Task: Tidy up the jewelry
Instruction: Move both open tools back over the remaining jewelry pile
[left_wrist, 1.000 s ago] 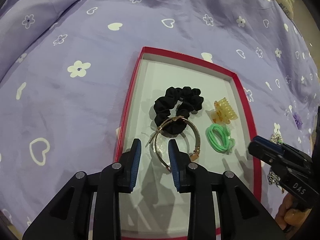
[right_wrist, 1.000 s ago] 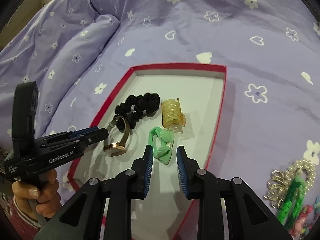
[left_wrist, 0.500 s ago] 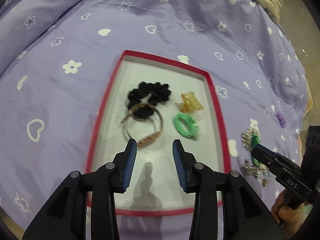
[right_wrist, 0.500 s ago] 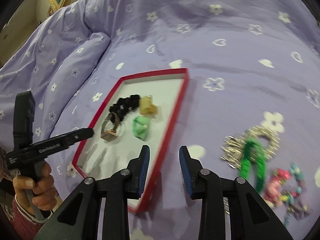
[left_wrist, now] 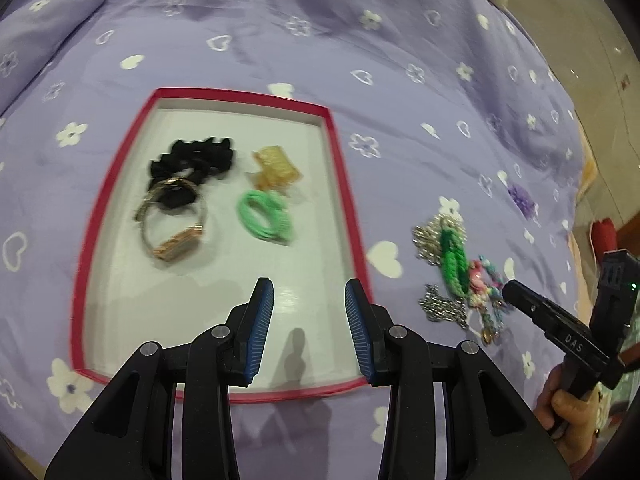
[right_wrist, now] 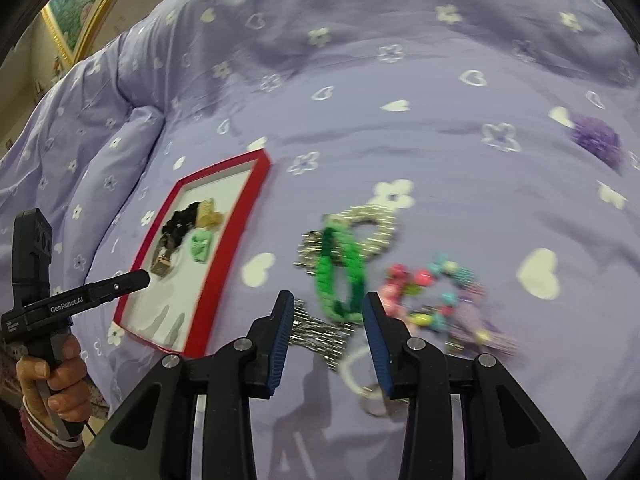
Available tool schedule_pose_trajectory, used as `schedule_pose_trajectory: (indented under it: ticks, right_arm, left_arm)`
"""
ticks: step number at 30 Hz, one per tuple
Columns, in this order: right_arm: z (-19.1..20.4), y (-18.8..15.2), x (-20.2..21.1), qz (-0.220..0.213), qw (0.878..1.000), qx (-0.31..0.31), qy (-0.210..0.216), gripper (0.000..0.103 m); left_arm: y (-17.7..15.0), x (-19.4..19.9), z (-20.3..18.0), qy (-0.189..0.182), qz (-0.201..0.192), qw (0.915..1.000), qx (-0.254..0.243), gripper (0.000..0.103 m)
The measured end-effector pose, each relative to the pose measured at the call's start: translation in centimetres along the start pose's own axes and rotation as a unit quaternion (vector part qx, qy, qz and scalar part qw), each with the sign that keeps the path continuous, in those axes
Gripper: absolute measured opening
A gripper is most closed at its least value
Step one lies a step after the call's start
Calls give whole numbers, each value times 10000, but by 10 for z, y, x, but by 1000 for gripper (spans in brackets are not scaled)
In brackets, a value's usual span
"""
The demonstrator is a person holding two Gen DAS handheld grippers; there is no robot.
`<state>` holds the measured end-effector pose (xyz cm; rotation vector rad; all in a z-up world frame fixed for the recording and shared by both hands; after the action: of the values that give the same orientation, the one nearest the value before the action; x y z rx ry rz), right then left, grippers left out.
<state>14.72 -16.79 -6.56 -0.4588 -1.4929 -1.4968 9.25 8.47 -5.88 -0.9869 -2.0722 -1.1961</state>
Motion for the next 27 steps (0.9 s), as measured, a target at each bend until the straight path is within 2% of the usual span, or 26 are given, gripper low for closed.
schedule_pose_trajectory:
  ticks: [18,27]
  right_arm:
    - [-80,-16,22,-91,9975,-438,-546,38]
    - [-85,-15,15,-44,9983,-375,-448,38]
  left_arm:
    - [0,-59,-75,-314,567,9955,-690,35]
    - [6,-97,-102,-493,856,9917,-821,35]
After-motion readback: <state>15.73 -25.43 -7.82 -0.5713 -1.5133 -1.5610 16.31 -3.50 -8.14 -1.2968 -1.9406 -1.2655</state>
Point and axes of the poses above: each gripper's, at about its wrist camera, not at the fingertips, and x roughly against the way its jaws point, z to its left, y to its top, the point moved 3 cm from there along -x, roughly the way its jaws point, and after that the axes turned 9 degrees about -y, right-handed, at the moved point
